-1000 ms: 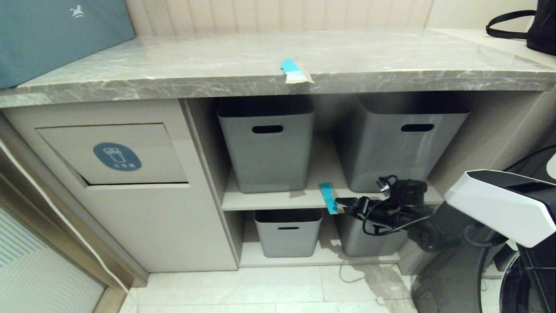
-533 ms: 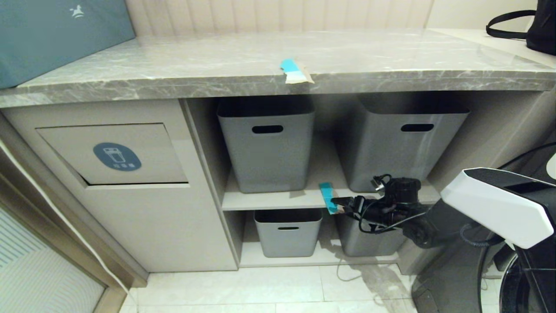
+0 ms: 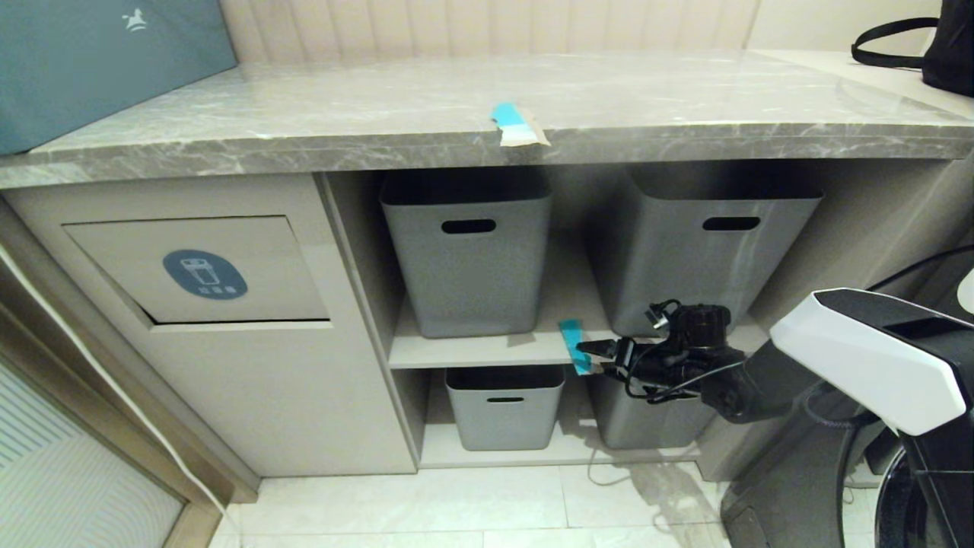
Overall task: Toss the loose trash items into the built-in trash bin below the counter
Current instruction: Pick up the garbage
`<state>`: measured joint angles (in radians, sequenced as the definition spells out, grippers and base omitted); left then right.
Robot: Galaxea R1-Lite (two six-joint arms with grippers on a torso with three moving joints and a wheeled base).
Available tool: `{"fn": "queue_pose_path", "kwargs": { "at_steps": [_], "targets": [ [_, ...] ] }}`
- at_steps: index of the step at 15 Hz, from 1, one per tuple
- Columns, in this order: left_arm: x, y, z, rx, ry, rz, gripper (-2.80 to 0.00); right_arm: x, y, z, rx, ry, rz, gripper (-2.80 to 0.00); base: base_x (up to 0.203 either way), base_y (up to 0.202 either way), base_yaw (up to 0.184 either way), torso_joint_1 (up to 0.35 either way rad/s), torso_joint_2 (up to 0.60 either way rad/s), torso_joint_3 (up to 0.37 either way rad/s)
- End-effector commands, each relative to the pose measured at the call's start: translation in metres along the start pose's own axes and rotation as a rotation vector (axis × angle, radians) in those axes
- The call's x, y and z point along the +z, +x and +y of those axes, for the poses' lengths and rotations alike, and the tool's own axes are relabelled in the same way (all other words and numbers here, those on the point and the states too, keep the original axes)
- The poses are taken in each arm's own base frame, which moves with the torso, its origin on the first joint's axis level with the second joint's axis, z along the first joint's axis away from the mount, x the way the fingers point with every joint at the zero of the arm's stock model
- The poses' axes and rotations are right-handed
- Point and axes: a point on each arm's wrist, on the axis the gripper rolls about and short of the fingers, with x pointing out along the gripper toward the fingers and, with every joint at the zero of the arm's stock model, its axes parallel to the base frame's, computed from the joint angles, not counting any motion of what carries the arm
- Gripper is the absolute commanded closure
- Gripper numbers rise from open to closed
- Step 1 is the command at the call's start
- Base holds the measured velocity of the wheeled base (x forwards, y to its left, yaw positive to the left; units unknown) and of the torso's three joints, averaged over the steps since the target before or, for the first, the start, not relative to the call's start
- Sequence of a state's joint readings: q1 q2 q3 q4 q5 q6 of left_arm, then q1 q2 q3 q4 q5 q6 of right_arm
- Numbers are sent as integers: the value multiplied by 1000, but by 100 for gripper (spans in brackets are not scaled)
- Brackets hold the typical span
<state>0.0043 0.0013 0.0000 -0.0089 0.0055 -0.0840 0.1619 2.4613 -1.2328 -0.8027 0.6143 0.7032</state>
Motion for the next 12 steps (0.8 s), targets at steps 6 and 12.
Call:
{"fn": "queue_pose_path", "kwargs": {
  "at_steps": [6, 12],
  "targets": [
    [-1, 0, 0, 1, 0, 3, 0, 1, 0, 7, -4, 19, 22, -280, 0, 0, 0, 0, 0, 0],
    [-1, 0, 0, 1, 0, 3, 0, -3, 3, 11, 4, 12, 39, -280, 0, 0, 0, 0, 0, 0]
  ]
}}
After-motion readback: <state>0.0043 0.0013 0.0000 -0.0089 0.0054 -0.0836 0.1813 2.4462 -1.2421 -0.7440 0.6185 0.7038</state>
